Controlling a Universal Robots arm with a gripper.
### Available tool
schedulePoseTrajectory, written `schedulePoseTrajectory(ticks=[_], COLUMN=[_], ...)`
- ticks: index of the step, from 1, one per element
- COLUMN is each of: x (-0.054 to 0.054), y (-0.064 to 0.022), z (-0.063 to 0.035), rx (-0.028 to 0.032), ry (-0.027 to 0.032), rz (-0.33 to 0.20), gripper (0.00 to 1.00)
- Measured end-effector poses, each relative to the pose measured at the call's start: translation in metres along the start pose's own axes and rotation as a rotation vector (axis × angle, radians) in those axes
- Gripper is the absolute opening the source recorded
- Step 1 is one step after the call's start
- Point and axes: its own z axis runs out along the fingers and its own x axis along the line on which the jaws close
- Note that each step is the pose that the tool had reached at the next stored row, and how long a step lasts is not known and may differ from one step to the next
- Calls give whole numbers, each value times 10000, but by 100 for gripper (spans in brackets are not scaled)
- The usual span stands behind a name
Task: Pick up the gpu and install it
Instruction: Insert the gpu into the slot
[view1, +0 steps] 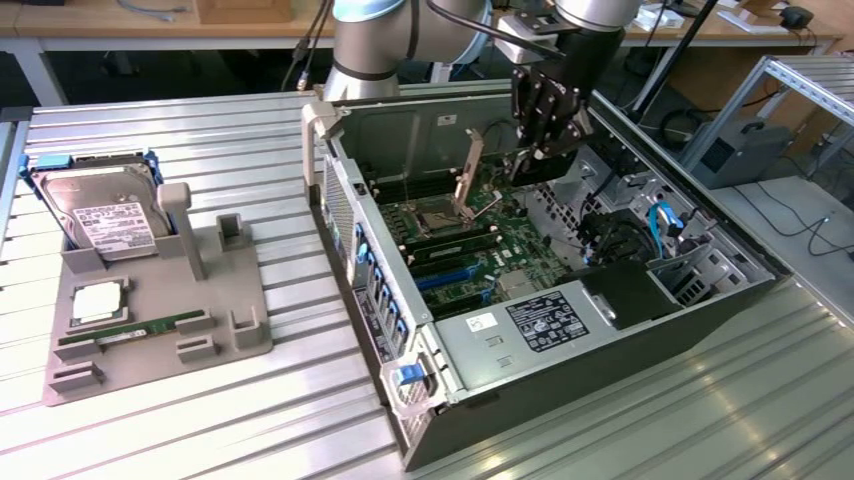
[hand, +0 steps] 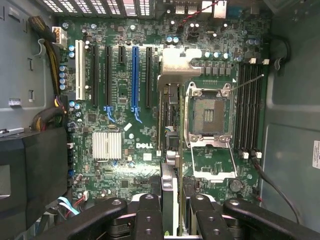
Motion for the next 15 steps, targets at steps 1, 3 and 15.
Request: schedulePoseTrajectory(ticks=[1,3,15], x=[1,2,8], y=[0,1,2], z=[2,8,48], rx=[0,0,2], ry=[0,2,14], rz=[0,10,97], gripper=[27,27,27])
